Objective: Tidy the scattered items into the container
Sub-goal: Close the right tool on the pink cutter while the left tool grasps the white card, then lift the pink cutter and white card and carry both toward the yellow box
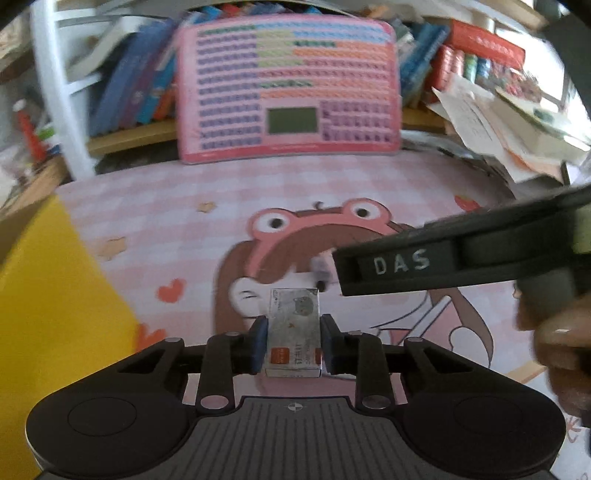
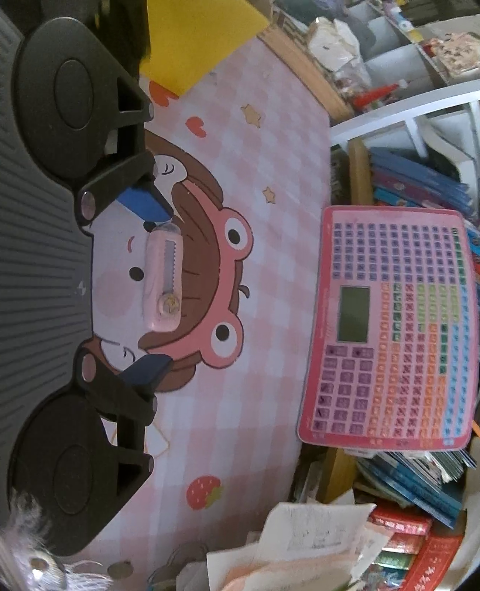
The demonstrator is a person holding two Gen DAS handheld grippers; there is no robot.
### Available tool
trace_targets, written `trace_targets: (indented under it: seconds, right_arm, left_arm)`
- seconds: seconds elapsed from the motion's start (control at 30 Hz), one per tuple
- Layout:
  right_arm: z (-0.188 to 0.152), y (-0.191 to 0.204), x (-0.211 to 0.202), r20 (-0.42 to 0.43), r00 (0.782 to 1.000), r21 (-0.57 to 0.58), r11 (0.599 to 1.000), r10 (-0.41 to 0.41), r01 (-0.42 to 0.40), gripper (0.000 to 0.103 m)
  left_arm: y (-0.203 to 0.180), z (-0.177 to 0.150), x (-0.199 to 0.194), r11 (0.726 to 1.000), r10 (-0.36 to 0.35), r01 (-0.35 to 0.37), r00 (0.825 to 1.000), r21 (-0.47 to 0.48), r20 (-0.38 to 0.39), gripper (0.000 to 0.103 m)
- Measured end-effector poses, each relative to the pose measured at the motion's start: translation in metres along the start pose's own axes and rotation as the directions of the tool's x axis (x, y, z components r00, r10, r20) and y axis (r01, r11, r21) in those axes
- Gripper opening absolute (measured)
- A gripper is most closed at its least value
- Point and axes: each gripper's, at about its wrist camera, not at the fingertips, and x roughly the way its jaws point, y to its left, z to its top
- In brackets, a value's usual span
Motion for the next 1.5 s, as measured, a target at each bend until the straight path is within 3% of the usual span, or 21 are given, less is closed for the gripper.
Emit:
trace_targets:
  seconds: [0.23,0.63,1.1,1.5]
  right_arm:
    - [-0.001,0.019,0.024,-0.002,0.998,-0.053,0.996,-0.07,0.069,0.08]
    - [-0.006,0.026,0.028,0.031,0.993,-0.059,0.992,-0.114,0.115,0.076]
    - [-0.024,0.026,-0.036,0.078,0.996,-0.004,0.999,-0.036,0.037,0.076]
    - [-0.058,0.049,-0.102,0.095,0.995,-0.003,1.0,-0.018,0.018,0.076]
  left_arm:
    - [0.025,-0.003,-0.032,0.995,0.009,-0.006,1.0,-0.102,0.027,0.028]
    - [0.022,0.002,-0.059,0.994,0.01,0.0,0.996,-0.11,0.093,0.028]
    - [0.016,-0.008,-0.095,0.996,-0.049,0.057,0.992,-0.064,0.118,0.028]
    - [0.027,-0.039,-0.142,0.984,-0.164,0.171,0.978,-0.047,0.127,0.028]
